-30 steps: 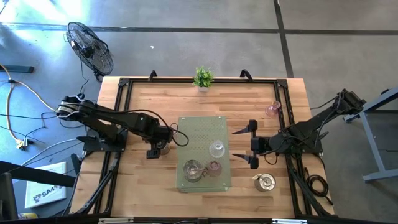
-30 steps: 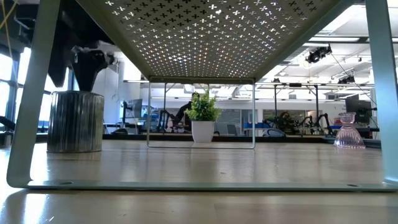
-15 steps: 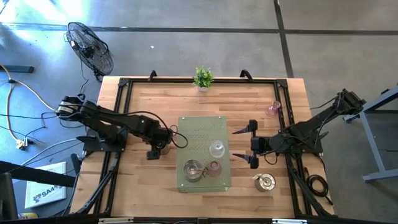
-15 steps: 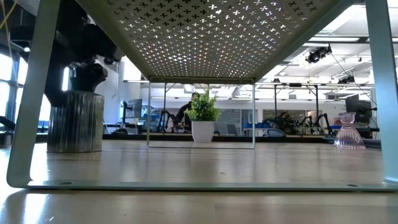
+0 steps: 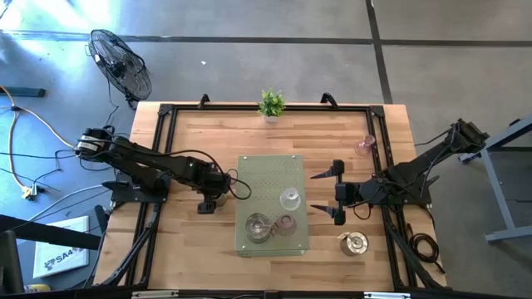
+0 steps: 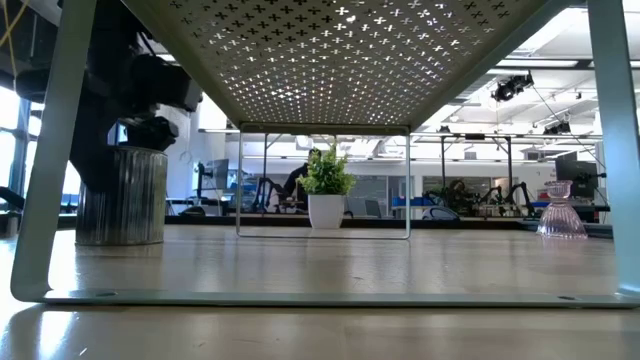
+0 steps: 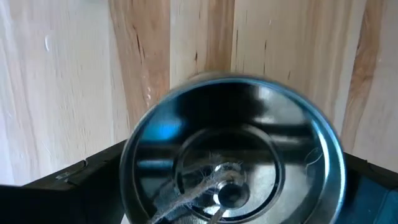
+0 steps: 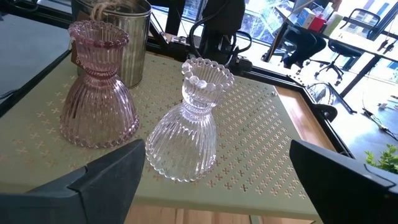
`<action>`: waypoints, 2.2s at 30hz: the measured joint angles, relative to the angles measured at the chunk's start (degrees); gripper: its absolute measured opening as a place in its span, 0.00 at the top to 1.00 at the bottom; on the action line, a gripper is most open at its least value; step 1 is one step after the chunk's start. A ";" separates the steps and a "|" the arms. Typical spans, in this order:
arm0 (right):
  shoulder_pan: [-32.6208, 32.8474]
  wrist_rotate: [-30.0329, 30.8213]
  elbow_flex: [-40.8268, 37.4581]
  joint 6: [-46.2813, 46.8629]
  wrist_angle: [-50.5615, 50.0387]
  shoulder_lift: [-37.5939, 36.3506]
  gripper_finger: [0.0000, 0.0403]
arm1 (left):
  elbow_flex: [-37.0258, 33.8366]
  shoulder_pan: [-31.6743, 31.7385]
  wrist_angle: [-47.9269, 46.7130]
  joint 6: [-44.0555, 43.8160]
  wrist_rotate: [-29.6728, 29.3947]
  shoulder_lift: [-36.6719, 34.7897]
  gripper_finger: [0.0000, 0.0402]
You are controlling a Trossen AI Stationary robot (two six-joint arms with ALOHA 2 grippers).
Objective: Pick & Place candle stick holders
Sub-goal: Put the left green scented candle on the shelf aligned with the transparent candle holder
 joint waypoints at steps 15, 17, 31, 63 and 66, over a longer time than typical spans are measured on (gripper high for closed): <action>0.01 -0.02 -0.02 -0.10 0.00 0.00 0.02 | -0.29 0.02 2.40 -0.77 1.44 0.00 0.01; 0.00 -0.02 -0.02 -0.10 0.00 0.01 0.02 | -0.29 0.02 2.20 -0.77 2.26 0.00 0.01; 0.01 -0.03 -0.01 -0.10 -0.02 0.02 0.02 | -0.29 0.02 2.71 -0.34 2.72 0.00 0.01; 0.02 1.70 -0.02 -0.32 0.00 0.00 0.02 | -7.26 0.04 12.88 -1.73 4.81 0.37 0.12; 0.02 2.77 -0.02 -0.32 0.00 0.02 0.02 | -7.16 0.04 13.34 -1.30 4.81 0.45 0.12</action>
